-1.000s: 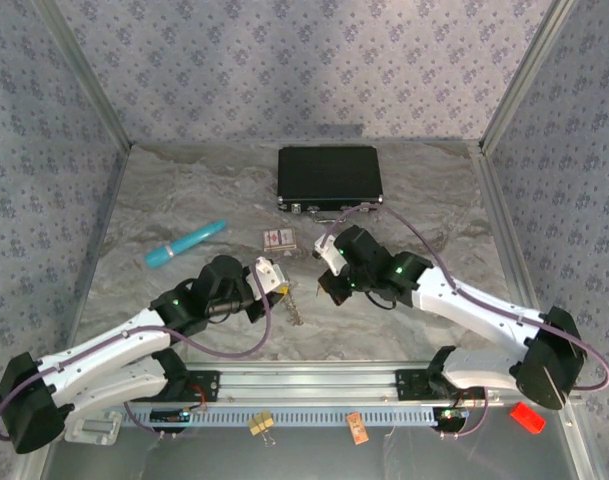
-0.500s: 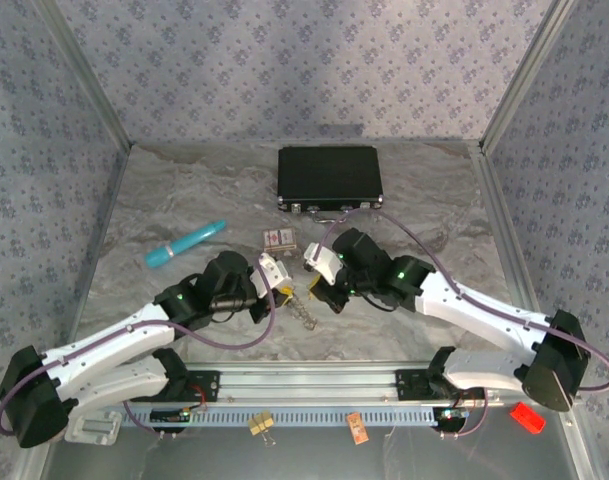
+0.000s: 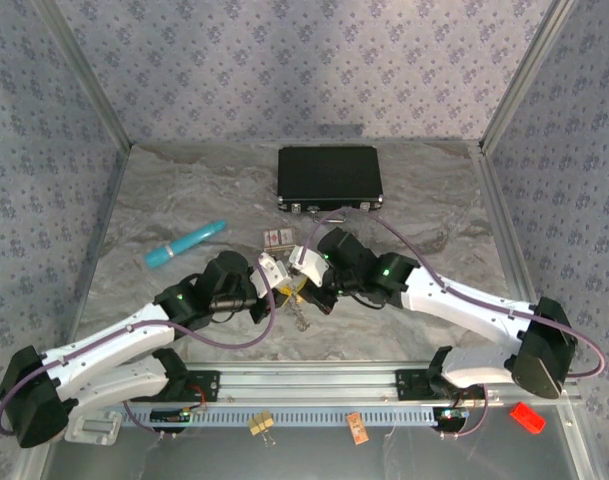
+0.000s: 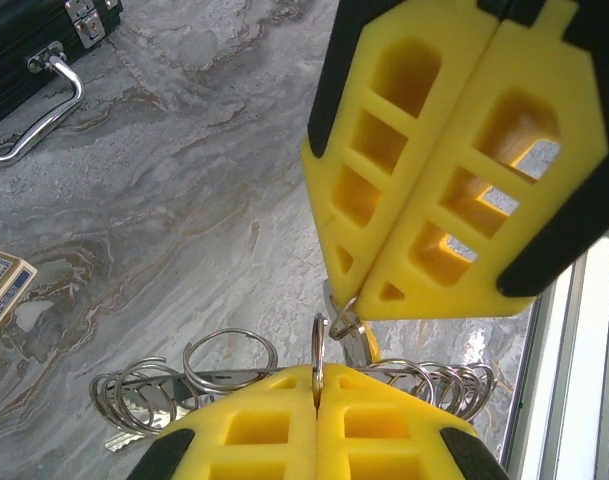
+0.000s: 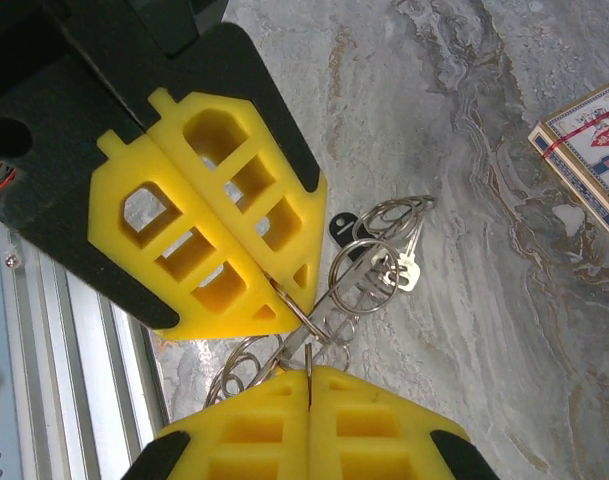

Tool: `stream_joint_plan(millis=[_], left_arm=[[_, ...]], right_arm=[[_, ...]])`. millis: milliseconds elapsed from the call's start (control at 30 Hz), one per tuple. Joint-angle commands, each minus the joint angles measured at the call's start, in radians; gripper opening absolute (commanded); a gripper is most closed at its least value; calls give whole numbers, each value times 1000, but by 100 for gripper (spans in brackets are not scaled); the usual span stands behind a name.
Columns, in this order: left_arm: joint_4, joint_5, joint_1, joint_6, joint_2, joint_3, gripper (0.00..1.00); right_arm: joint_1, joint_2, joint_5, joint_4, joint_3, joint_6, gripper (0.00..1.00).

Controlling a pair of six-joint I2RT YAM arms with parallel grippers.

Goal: Put the keys on the keyring

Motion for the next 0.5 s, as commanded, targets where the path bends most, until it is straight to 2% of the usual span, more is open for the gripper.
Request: stream_joint_plan(millis=[0,233,467], left_arm=[[34,31,6,-14,-10,10,0],[33,32,7,-14,-9,10,0],[54,36,7,-21,-22,5,0]], right_arm=[[7,7,9,31,27,0,0],[10,16,13,59,20,14,0],[7,39,100,64,22,85,0]])
